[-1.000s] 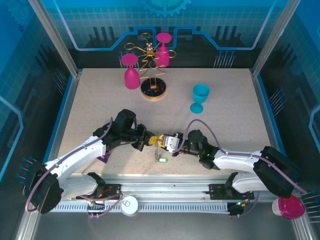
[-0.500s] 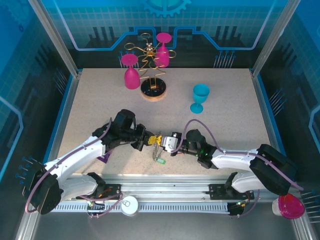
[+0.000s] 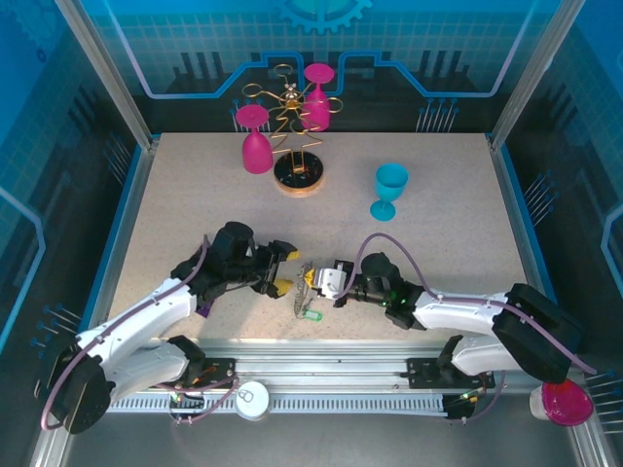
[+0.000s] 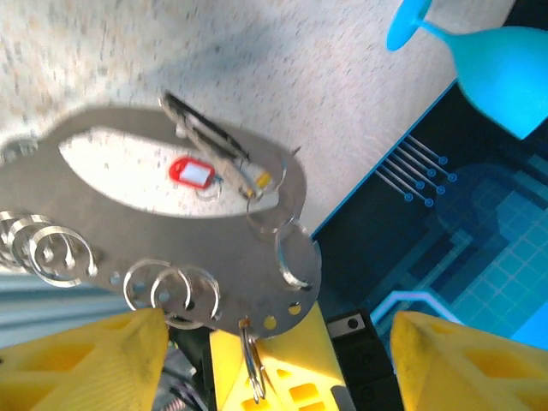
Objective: Put the keys on the keyring
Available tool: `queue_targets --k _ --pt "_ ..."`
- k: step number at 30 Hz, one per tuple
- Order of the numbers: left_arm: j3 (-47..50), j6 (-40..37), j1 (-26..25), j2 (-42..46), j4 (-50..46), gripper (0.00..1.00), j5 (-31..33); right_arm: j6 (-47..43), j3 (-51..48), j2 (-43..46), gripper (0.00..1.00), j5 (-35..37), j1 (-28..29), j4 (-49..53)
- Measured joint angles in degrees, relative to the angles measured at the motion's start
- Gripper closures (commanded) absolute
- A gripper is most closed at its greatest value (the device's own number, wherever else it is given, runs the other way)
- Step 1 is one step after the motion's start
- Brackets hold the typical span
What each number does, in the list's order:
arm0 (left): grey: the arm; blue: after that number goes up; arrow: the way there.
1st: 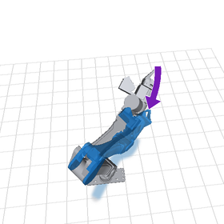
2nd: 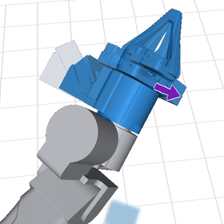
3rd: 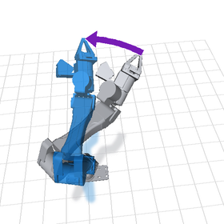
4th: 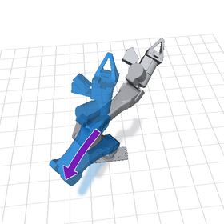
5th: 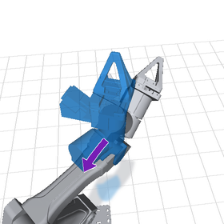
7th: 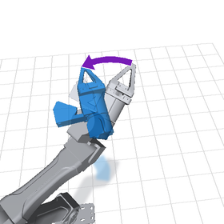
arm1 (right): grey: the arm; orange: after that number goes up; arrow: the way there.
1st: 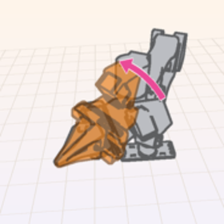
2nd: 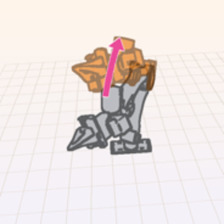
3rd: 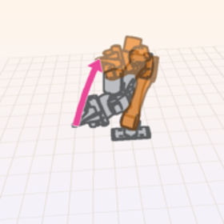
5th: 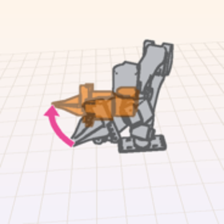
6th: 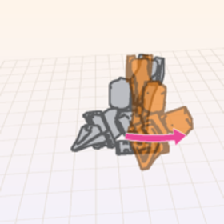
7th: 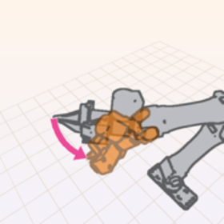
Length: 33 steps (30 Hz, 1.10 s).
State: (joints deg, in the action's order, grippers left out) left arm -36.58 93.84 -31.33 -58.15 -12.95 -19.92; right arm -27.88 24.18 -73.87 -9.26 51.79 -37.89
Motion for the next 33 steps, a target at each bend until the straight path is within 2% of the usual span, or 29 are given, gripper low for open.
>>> queue_targets --k 4,7,10,13,16,18,21,26,33 --pt "-3.02 -14.08 1.22 2.82 -7.72 0.3 7.43 1.42 0.87 0.92 1.0 -0.07 -0.11 3.82" --pt "-7.54 -30.75 1.4 4.72 -11.91 0.33 14.01 2.47 1.51 1.68 1.0 -0.52 -0.39 6.62" --pt "-9.14 -49.48 1.51 7.43 -12.02 0.39 16.92 3.56 2.51 2.47 1.0 -1.49 -1.05 9.53" --pt "-8.85 -68.85 1.51 10.21 -12.52 0.41 15.23 4.42 3.28 3.21 1.0 -2.47 -1.7 11.82" --pt "-8.2 -87.67 1.51 12.61 -14.32 0.46 10.25 4.98 3.72 3.61 1.0 -3.3 -2.16 13.4" --pt "-7.93 -99.36 1.49 13.22 -16.5 0.47 6.86 5.18 3.74 3.69 1.0 -3.85 -2.36 14.08" --pt "-7.5 -112.83 1.07 11.87 -18.51 0.44 3.17 5.44 4.26 3.67 1.0 -4.61 -2.36 14.93" --pt "-5.92 -125.98 -2.03 4.5 -17.22 0.43 0.13 5.81 4.5 3.43 1.0 -4.96 -2.36 15.06" --pt "-5.25 -135.27 -4.59 -4.2 -12.02 0.46 -0.11 5.84 4.59 3.15 1.0 -5.4 -2.36 15.41"
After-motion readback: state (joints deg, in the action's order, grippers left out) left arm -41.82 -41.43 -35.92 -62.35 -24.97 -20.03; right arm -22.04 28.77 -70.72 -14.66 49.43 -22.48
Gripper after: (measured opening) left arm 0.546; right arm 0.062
